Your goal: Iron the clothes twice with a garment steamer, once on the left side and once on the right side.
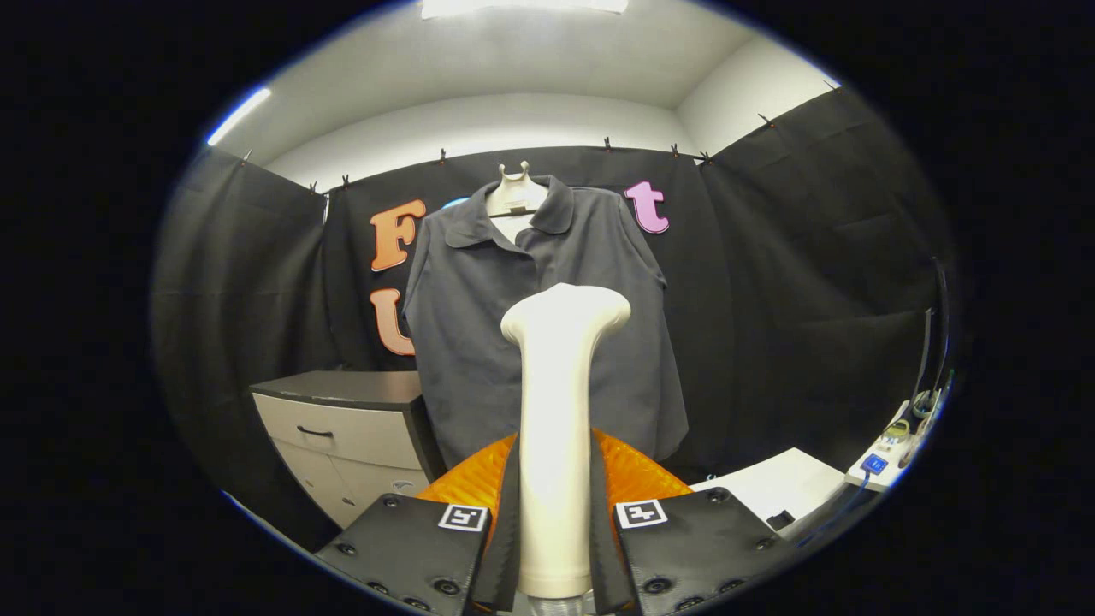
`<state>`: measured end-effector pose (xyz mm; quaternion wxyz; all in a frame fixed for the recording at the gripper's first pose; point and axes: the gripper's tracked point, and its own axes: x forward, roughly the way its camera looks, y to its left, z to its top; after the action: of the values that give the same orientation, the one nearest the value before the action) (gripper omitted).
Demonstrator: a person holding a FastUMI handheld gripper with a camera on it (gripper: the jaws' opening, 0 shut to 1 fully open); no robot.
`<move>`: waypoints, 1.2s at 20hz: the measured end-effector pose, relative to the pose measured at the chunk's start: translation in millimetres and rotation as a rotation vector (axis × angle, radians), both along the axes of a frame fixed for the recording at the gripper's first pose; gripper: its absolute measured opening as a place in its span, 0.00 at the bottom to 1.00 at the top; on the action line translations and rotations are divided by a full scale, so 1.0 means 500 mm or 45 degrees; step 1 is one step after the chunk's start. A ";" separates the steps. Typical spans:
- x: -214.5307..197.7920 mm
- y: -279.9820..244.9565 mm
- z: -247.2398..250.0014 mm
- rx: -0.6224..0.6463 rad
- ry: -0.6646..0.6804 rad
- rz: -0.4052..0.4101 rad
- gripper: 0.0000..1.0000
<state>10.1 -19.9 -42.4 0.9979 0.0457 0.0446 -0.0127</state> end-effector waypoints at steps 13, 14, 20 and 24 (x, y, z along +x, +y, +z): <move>-0.083 0.098 0.084 -0.070 -0.088 0.029 0.41; -0.086 0.100 0.086 -0.070 -0.089 0.033 0.41; -0.086 0.103 0.086 -0.048 -0.088 0.037 0.41; -0.087 0.106 0.084 -0.042 -0.081 0.044 0.41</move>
<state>-33.4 33.0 -0.2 0.9995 0.0289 0.0134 0.0053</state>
